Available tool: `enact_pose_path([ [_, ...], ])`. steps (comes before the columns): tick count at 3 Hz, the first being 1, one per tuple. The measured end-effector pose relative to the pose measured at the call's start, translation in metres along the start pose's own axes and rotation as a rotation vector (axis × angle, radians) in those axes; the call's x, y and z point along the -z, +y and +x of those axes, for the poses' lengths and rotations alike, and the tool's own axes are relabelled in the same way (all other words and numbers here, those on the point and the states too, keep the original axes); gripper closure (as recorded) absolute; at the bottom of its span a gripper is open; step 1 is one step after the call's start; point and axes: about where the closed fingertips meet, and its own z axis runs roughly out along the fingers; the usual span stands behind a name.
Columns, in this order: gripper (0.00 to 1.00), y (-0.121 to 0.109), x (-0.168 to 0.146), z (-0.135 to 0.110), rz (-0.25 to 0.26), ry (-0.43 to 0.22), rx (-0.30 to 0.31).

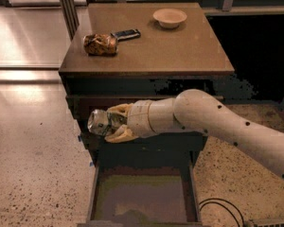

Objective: Pick 7up can from bottom drawer and place on counter

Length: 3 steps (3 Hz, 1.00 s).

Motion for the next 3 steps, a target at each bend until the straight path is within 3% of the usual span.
enact_pose_path([
  [1,1.00,-0.048,0.032,-0.053,0.061,0.017,0.068],
  [2,1.00,-0.048,0.032,-0.053,0.061,0.017,0.068],
  [3,1.00,-0.073,0.042,-0.062,0.085,0.012,0.101],
])
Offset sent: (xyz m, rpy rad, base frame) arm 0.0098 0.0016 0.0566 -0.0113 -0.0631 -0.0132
